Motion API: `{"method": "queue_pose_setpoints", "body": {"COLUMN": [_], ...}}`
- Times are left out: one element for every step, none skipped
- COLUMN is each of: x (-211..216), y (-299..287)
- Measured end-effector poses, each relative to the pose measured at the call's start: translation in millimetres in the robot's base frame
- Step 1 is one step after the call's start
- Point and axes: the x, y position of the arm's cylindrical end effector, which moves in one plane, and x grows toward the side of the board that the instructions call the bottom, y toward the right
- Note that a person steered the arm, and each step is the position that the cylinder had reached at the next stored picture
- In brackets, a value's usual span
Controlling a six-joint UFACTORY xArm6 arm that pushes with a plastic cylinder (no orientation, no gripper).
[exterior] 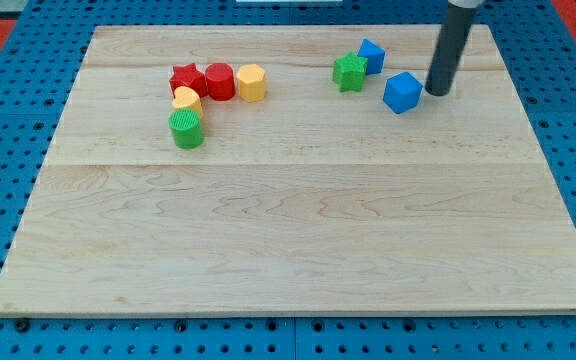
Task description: Slide the blue cube towards the green circle
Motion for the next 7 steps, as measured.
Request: {"method": "queue_pose_setpoints", "body": {"x": [13,18,-12,-15,21,47,53], "y": [2,-47,-22,-71,-143,-182,-196]}}
